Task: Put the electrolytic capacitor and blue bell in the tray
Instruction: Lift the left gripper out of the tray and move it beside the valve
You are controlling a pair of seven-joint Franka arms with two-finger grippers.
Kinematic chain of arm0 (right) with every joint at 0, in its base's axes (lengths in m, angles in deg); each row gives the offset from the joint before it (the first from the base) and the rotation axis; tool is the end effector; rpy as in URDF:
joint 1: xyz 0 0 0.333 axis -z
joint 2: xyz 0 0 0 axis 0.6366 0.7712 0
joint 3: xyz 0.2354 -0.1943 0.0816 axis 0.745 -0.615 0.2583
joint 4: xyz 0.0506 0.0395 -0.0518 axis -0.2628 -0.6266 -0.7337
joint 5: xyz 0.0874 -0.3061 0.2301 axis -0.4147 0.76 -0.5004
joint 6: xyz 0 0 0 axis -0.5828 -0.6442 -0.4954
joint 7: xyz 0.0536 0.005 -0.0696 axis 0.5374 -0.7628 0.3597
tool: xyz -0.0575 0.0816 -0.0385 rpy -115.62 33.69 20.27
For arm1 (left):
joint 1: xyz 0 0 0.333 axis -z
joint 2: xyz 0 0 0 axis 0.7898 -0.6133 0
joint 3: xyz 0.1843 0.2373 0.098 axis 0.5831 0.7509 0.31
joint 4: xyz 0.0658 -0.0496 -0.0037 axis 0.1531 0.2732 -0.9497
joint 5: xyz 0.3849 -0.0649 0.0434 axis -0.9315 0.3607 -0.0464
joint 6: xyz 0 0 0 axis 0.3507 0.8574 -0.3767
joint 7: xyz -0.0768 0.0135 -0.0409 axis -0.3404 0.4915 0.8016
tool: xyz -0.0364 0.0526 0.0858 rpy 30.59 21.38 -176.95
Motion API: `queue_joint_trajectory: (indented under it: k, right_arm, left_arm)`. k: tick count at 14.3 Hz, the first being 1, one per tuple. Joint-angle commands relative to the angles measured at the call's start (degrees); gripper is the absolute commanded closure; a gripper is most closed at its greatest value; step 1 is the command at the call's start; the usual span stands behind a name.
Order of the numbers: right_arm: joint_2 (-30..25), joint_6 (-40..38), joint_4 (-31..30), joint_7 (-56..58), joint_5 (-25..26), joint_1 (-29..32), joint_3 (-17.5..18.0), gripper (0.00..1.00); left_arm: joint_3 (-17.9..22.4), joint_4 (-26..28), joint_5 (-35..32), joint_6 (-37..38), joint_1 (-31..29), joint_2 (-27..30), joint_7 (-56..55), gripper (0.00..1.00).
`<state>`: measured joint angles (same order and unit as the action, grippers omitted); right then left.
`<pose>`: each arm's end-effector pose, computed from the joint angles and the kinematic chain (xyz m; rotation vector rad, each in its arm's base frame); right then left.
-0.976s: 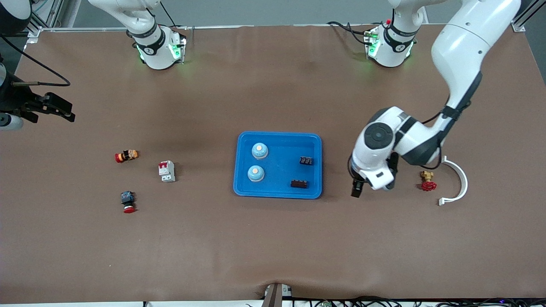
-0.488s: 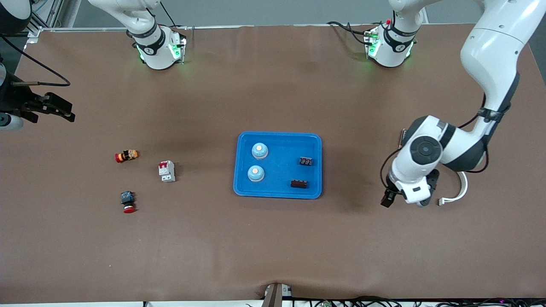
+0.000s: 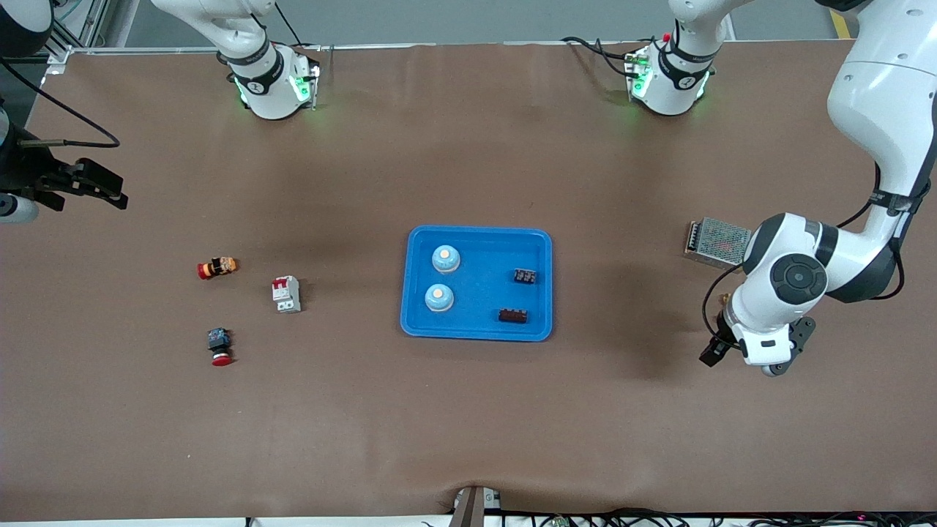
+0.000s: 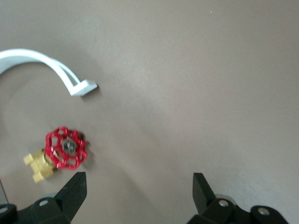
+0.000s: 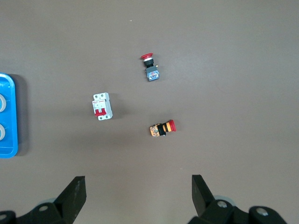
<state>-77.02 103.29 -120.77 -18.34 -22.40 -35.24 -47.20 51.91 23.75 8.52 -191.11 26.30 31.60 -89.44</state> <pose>0.5455 -0.0206 0.6005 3.1296 0.0290 -0.0312 0.6739 -0.0455 0.2441 -2.7705 -1.2055 -0.2021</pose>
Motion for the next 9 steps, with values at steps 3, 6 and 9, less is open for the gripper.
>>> queue_joint_trajectory:
  k: [3,6,9]
  right_arm:
    - [-0.3,-0.8,0.5,0.8,-0.7,1.3,0.8,0.00]
    - [-0.3,-0.8,0.5,0.8,-0.7,1.3,0.8,0.00]
    - [-0.3,-0.8,0.5,0.8,-0.8,1.3,0.8,0.00]
  left_arm:
    - [2.2,-5.5,-2.6,-0.8,0.4,-5.7,5.3,0.00]
    - [3.8,-7.9,-1.8,-4.3,1.0,-8.3,5.9,0.00]
    - [9.0,-8.1,0.0,-6.0,5.0,-8.1,8.1,0.00]
